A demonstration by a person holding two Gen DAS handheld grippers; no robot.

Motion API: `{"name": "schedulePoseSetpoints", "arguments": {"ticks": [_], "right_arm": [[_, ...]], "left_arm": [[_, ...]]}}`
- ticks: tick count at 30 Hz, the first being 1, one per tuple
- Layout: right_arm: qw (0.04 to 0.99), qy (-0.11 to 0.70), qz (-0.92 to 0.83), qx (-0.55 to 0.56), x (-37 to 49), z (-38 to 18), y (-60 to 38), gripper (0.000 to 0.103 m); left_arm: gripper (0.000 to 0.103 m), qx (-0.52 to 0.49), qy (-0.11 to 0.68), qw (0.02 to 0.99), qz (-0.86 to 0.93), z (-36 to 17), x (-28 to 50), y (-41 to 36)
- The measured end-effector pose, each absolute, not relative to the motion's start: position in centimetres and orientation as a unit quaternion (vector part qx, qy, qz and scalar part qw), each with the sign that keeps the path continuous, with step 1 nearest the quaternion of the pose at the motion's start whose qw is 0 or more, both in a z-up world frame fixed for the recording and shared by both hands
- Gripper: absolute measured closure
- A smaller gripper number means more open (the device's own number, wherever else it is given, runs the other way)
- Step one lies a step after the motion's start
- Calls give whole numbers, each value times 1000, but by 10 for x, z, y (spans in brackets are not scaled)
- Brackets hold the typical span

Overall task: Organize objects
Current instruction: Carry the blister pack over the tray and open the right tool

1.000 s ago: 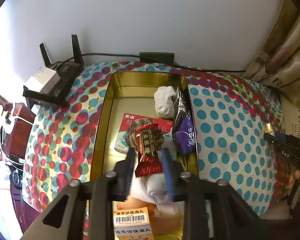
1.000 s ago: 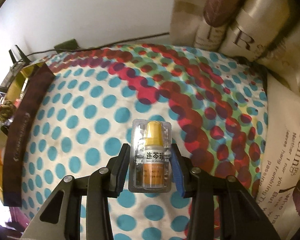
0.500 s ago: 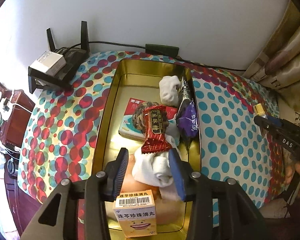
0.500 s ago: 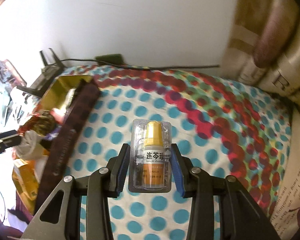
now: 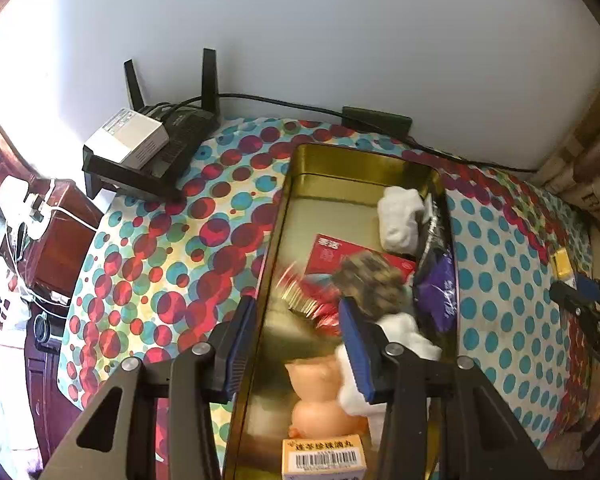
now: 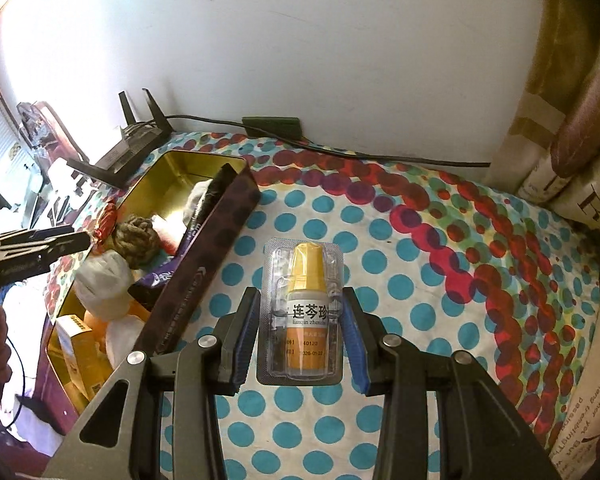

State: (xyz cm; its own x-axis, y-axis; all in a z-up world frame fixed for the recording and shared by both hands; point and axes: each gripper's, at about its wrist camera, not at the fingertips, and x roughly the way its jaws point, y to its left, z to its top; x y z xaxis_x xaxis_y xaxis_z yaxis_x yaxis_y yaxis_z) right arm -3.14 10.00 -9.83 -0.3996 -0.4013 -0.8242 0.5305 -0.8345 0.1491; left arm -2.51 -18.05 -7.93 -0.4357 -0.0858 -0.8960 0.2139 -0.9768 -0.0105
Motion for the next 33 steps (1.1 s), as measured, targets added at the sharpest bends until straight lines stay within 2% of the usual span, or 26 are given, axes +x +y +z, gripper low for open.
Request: {"name": "schedulePoseSetpoints", "arguments": {"ticks": [17, 26, 33], "right_arm": [[370, 110, -810, 441, -28, -77, 12, 66], [420, 134, -785, 436, -26, -80, -44, 66], [426, 149, -777, 439, -27, -87, -67, 66]], "left_arm": [[59, 509, 96, 117, -847, -63, 8, -204], [50, 498, 111, 155, -846, -52, 27, -219], [49, 491, 110, 173, -847, -40, 34, -219]]}}
